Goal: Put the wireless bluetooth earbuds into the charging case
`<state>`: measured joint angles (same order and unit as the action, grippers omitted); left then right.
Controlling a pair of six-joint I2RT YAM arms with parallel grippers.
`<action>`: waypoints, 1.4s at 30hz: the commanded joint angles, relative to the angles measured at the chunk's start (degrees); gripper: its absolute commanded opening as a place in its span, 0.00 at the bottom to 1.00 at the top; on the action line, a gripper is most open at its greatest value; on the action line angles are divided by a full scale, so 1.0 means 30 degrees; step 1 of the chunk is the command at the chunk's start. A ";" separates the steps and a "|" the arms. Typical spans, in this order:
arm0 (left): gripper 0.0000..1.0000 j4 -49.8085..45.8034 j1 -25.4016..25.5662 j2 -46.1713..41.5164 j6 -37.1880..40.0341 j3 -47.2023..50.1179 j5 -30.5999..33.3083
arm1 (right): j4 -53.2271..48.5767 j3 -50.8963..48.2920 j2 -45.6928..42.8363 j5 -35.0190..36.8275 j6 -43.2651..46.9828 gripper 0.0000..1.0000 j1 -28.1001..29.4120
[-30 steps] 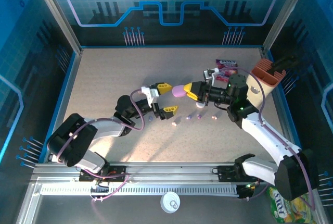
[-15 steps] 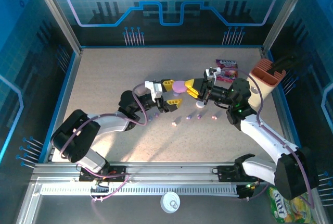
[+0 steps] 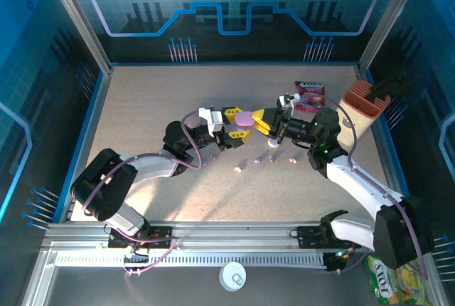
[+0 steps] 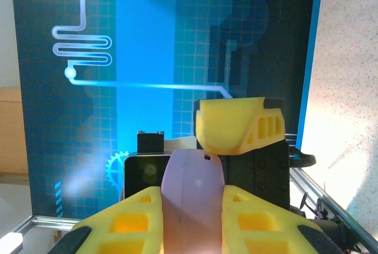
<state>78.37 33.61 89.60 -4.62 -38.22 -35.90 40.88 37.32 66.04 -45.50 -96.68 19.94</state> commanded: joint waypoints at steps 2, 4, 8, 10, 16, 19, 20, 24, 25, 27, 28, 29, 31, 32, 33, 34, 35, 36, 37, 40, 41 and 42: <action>0.55 0.0655 0.0151 0.0121 -0.0284 -0.0474 -0.0572 | 0.0838 -0.0249 0.0160 -0.0269 -0.0057 0.15 0.0115; 0.53 0.0655 0.0155 0.0107 -0.0289 -0.0474 -0.0600 | 0.0873 -0.0241 0.0186 -0.0289 -0.0052 0.15 0.0119; 0.44 0.0655 0.0146 0.0185 -0.0315 -0.0474 -0.0751 | 0.1017 -0.0275 0.0222 -0.0251 -0.0115 0.15 0.0093; 0.40 0.0655 0.0148 0.0241 -0.0361 -0.0474 -0.0810 | 0.0972 -0.0246 0.0193 -0.0274 -0.0080 0.15 0.0091; 0.33 0.0655 0.0166 0.0168 -0.0516 -0.0441 -0.1098 | 0.0203 -0.0269 0.0113 -0.0277 0.0407 0.17 -0.0023; 0.33 0.0644 0.0154 0.0137 -0.0520 -0.0331 -0.1074 | -0.1456 0.0108 -0.0352 -0.0135 0.1498 0.31 -0.0157; 0.33 0.0655 0.0140 0.0148 -0.0512 -0.0229 -0.1045 | -0.2403 0.0251 -0.0637 -0.0004 0.2012 0.42 -0.0252; 0.33 0.0641 0.0148 0.0148 -0.0525 0.0238 -0.0926 | -0.5293 0.0806 -0.1714 0.0288 0.4717 0.66 -0.1066; 0.34 0.0619 0.0140 0.0111 -0.0543 0.0383 -0.0868 | -0.6104 0.0954 -0.1984 0.0376 0.5656 0.69 -0.1217; 0.34 0.0621 0.0151 -0.0037 -0.0552 0.0732 -0.0782 | -0.9004 0.1552 -0.2635 0.0934 0.8468 0.72 -0.1494; 0.33 0.0578 0.0161 -0.0110 -0.0572 0.0905 -0.0777 | -1.0500 0.2002 -0.2923 0.1248 1.0400 0.74 -0.1557; 0.34 0.0459 0.0112 -0.0201 -0.0607 0.1028 -0.0803 | -1.1669 0.2386 -0.3162 0.1569 1.2140 0.75 -0.1549; 0.34 -0.0072 0.0122 -0.0487 -0.0637 0.1317 -0.0963 | -1.4756 0.3560 -0.3611 0.2876 1.6721 0.75 -0.1296; 0.34 -0.0385 0.0109 -0.0609 -0.0578 0.1435 -0.1076 | -1.6159 0.4173 -0.3746 0.3620 1.8953 0.75 -0.0854; 0.34 -0.0761 0.0125 -0.0758 -0.0515 0.1542 -0.1232 | -1.7489 0.5047 -0.3880 0.4587 2.1654 0.76 -0.0168; 0.35 -0.1200 0.0127 -0.0929 -0.0405 0.1670 -0.1338 | -1.8599 0.5617 -0.3964 0.5868 2.4034 0.77 0.0604; 0.35 -0.1518 0.0126 -0.1072 -0.0321 0.1771 -0.1477 | -1.9398 0.6031 -0.3996 0.6868 2.5770 0.78 0.1359; 0.35 -0.1771 0.0114 -0.1190 -0.0273 0.1887 -0.1573 | -2.0035 0.6472 -0.3945 0.7763 2.7480 0.79 0.2109; 0.35 -0.1968 0.0109 -0.1315 -0.0248 0.1953 -0.1748 | -2.0537 0.6856 -0.3864 0.8459 2.9006 0.79 0.2785; 0.35 -0.2375 0.0094 -0.1570 -0.0392 0.2046 -0.2085 | -2.1352 0.7406 -0.3483 0.9595 3.2324 0.81 0.4448; 0.35 -0.2478 0.0114 -0.1639 -0.0443 0.2045 -0.2157 | -2.1410 0.7412 -0.3391 0.9845 3.3194 0.81 0.4892; 0.35 -0.2584 0.0079 -0.1709 -0.0492 0.2045 -0.2230 | -2.1437 0.7395 -0.3301 0.9949 3.4259 0.81 0.5310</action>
<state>71.81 33.65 86.43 -5.93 -32.58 -40.14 -16.49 58.57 55.24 -21.65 -11.22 33.26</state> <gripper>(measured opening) 0.375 0.804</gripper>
